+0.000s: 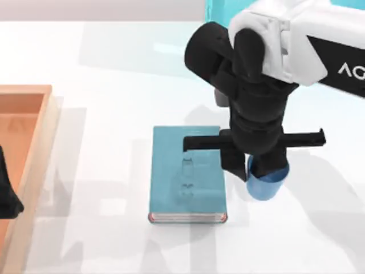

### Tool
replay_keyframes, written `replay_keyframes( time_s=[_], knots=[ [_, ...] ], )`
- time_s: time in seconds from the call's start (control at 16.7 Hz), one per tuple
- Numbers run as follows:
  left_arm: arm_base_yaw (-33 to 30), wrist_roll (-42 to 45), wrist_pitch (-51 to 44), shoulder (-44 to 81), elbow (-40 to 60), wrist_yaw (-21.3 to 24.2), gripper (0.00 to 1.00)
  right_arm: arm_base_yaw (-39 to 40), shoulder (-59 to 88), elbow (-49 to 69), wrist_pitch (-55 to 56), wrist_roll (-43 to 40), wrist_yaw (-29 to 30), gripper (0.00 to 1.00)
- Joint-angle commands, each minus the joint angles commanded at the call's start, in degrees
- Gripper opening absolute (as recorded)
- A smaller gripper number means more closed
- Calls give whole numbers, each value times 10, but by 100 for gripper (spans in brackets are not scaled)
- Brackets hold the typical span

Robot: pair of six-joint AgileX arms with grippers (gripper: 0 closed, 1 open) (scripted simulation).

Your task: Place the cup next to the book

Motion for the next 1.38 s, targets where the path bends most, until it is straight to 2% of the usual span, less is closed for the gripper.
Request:
replay_keyframes(
  time_s=[0.3, 0.54, 1.32, 1.38],
  knots=[
    [0, 0, 0, 0, 0, 0, 100, -4, 1, -97, 100, -7, 0, 0],
    [0, 0, 0, 0, 0, 0, 100, -5, 0, -103, 106, -7, 1, 0],
    [0, 0, 0, 0, 0, 0, 100, -5, 0, -103, 106, -7, 1, 98],
    [0, 0, 0, 0, 0, 0, 100, -5, 0, -103, 106, -7, 1, 100]
  ],
)
